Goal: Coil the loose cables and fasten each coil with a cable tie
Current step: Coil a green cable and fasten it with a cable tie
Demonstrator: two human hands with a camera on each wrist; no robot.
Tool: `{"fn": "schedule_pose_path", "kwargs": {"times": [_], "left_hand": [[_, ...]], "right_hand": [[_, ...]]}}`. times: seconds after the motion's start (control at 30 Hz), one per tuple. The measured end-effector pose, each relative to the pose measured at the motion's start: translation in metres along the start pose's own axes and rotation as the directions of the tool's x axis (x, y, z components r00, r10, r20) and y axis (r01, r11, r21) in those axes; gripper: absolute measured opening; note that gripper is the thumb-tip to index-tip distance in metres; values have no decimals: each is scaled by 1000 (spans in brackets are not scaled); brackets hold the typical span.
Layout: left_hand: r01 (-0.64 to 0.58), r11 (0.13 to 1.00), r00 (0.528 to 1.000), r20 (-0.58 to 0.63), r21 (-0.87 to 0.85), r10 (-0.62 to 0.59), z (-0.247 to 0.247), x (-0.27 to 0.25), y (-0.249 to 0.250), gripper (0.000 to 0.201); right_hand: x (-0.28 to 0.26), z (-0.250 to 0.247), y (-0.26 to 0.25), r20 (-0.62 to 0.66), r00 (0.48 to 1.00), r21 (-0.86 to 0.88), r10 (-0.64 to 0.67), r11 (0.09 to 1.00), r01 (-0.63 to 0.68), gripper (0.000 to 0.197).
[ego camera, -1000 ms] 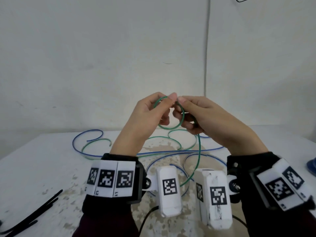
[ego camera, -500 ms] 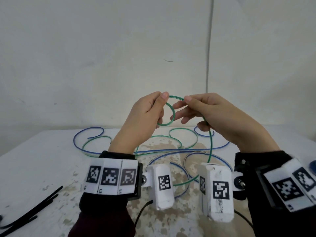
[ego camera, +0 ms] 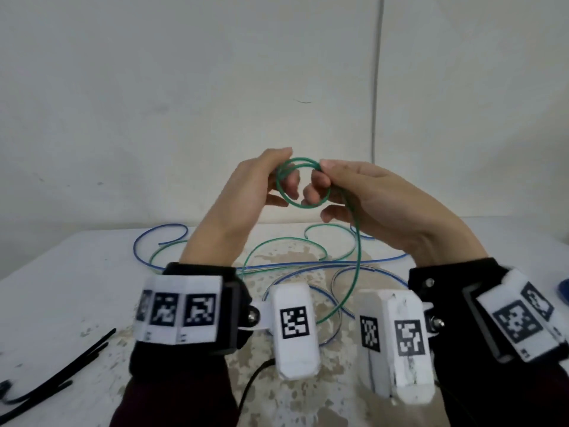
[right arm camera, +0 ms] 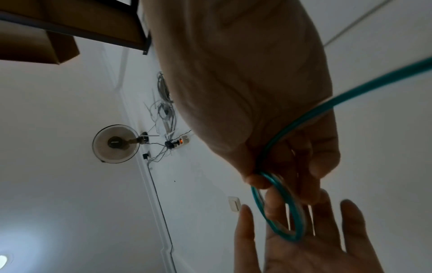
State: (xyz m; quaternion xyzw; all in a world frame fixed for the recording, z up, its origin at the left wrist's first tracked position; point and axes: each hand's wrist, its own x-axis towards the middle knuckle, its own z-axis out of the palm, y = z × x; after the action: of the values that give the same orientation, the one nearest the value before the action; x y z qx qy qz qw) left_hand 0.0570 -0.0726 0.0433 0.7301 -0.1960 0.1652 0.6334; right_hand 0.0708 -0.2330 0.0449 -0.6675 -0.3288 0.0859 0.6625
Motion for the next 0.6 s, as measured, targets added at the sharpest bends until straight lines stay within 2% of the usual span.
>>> {"fn": "schedule_pose_path", "kwargs": {"times": [0.07, 0.17, 0.27, 0.37, 0.47, 0.53, 0.6], "left_hand": [[23, 999, 984, 173, 49, -32, -5, -4, 2, 33], [63, 986, 975, 199, 152, -93, -2, -7, 2, 37], [189, 965, 963, 160, 180, -218, 7, -5, 0, 48], [191, 968, 972, 105, 164, -210, 17, -4, -1, 43], [123, 990, 992, -19, 70, -122, 19, -2, -2, 41], [68, 997, 989, -130, 31, -63, 18, 0, 0, 41], [23, 1000, 985, -173, 4, -22, 18, 0, 3, 43]], "right_hand": [[-2, -4, -1, 33, 999, -60, -23, 998, 24, 33], [0, -4, 2, -51, 998, -134, -22, 991, 15, 35], [3, -5, 7, -110, 994, -310, -20, 951, -15, 36], [3, -4, 7, -150, 988, -374, -24, 927, -34, 38], [4, -6, 6, -143, 990, -260, -20, 965, -18, 40], [4, -6, 6, -105, 994, -147, -17, 989, 1, 39], [5, -4, 6, -69, 997, -44, -37, 998, 34, 37]]}}
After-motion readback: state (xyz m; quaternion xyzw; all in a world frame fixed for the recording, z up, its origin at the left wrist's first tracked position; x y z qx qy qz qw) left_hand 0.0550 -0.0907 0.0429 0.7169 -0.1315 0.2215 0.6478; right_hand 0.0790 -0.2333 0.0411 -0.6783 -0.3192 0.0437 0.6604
